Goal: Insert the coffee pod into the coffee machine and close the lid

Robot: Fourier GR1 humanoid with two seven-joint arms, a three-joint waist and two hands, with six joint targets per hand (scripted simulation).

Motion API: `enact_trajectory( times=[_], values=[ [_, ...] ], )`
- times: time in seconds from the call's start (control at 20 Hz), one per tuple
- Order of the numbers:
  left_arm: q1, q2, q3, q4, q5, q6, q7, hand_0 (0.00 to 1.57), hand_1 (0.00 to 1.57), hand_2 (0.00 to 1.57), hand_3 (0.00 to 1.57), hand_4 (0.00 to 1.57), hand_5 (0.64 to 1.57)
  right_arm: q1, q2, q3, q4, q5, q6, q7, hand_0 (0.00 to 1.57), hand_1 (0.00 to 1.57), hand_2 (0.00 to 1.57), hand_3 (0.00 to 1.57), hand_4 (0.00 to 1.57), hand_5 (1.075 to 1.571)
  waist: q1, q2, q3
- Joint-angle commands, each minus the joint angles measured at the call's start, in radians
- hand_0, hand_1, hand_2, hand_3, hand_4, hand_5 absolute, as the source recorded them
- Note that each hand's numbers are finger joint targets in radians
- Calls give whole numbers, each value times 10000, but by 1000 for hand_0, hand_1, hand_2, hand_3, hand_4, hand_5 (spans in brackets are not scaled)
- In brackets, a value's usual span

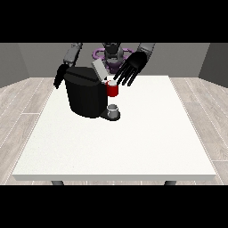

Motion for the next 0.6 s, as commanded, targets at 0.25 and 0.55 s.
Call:
enact_trajectory(
  times=[0.25,0.55],
  values=[
    [1924,-2120,1342,-224,2243,-307,-487,0,0,151,0,0,1571,1742,30,-196,513,-236,147,-359,0,0,0,0,0,1571,1347,-2467,-29],
    [4122,-3578,3400,114,4778,-314,-1212,0,0,0,0,0,1571,2570,-101,-527,329,-557,235,-624,0,0,0,0,0,1571,2400,-3725,-45]
  ],
)
